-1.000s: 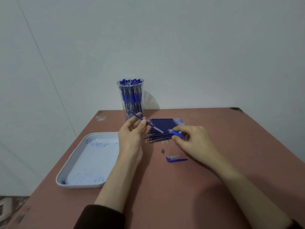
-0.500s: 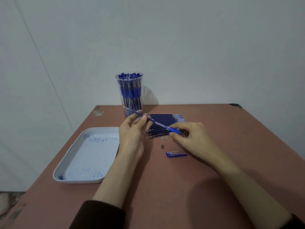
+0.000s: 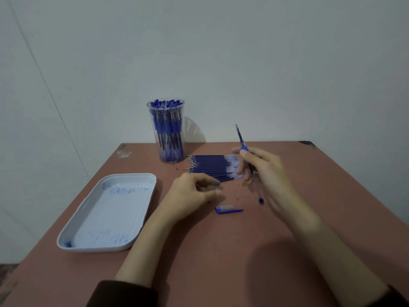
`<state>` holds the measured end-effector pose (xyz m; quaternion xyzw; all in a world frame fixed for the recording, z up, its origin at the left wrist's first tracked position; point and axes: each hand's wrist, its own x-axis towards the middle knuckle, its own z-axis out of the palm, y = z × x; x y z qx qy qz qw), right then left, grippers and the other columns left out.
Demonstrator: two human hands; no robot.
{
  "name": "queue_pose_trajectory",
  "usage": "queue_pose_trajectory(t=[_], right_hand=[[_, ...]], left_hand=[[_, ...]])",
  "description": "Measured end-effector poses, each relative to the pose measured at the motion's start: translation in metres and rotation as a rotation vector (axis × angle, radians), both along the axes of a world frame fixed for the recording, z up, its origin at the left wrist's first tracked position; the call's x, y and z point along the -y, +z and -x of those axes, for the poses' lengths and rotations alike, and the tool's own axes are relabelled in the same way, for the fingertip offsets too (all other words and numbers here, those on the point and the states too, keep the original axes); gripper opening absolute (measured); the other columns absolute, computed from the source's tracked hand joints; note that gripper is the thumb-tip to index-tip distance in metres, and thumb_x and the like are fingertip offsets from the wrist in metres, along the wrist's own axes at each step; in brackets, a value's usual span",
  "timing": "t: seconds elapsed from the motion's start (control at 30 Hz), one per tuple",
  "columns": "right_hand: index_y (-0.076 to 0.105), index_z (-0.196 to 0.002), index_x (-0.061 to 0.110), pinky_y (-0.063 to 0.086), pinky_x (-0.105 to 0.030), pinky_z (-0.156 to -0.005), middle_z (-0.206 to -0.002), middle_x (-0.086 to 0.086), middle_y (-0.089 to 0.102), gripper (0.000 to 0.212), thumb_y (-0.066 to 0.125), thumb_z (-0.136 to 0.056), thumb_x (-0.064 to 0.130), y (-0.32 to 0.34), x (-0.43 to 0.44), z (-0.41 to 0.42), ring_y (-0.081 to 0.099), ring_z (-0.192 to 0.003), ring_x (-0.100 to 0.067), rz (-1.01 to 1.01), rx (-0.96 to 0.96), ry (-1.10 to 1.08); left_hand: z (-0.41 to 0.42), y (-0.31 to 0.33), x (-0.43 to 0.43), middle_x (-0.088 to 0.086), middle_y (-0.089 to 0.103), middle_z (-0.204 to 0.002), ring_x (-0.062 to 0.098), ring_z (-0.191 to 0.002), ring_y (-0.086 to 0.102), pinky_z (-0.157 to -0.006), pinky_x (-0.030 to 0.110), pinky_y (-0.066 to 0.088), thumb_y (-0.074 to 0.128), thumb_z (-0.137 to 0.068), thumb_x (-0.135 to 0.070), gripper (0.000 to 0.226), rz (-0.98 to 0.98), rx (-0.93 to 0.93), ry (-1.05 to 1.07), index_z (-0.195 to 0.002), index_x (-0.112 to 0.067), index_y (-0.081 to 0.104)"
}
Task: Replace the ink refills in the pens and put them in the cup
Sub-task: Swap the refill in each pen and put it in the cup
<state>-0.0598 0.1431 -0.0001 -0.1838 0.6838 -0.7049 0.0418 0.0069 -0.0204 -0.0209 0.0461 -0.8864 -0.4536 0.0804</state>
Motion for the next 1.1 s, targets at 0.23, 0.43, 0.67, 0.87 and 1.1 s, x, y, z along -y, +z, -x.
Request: queue_pose_trajectory(t=[0.23,0.43,0.67,0.87,1.1], right_hand=[[0.071,-0.100,0.011,0.035,-0.027,-0.053,-0.060,-0.004,0.057,0.020,0.052,-0.096,0.015,0.002,-0.002,-0.002,0.042,-0.049,-0.012,0.044,0.046,0.034],[0.073,-0.085,0.027,0.042,-0.028,-0.057,-0.057,0.006,0.055,0.016,0.062,-0.089,0.015,-0.009,0.002,-0.003,0.048,-0.054,-0.006,-0.267,-0.267,0.012],[0.072,-0.085,0.035,0.054,-0.045,-0.072,-0.066,0.016,0.064,0.012,0.066,-0.085,0.025,-0.016,0.004,-0.004,0.060,-0.065,-0.015,-0.428,-0.374,0.004],[0.073,-0.093,0.031,0.047,-0.029,-0.068,-0.072,0.020,0.066,0.013,0.064,-0.086,0.026,-0.017,0.002,-0.006,0.059,-0.069,-0.004,-0.553,-0.498,-0.040],[0.073,-0.092,0.027,0.045,-0.031,-0.063,-0.066,0.012,0.065,0.013,0.062,-0.087,0.023,-0.014,0.003,-0.010,0.056,-0.062,-0.008,-0.604,-0.538,-0.026]], left_hand=[[0.000,0.000,0.001,-0.009,0.070,-0.083,-0.001,-0.071,0.062,-0.063,0.003,0.044,0.073,-0.081,-0.014,0.017,0.028,-0.083,0.043,-0.088,-0.029,0.073],[-0.001,0.011,-0.002,0.004,0.074,-0.085,0.011,-0.075,0.070,-0.063,0.016,0.053,0.066,-0.080,0.006,0.022,-0.858,-0.297,0.148,-0.093,-0.012,0.069],[-0.001,0.011,-0.005,0.000,0.075,-0.087,0.010,-0.080,0.071,-0.066,0.017,0.053,0.066,-0.080,0.005,0.025,-0.982,-0.298,0.115,-0.100,-0.011,0.067],[-0.001,0.010,-0.006,0.001,0.075,-0.087,0.013,-0.081,0.071,-0.070,0.024,0.056,0.069,-0.078,0.005,0.027,-0.826,-0.302,0.089,-0.099,-0.012,0.068],[-0.005,0.013,-0.011,0.000,0.072,-0.084,0.003,-0.073,0.069,-0.062,0.013,0.051,0.067,-0.079,0.009,0.035,-0.695,-0.311,0.014,-0.110,-0.009,0.064]])
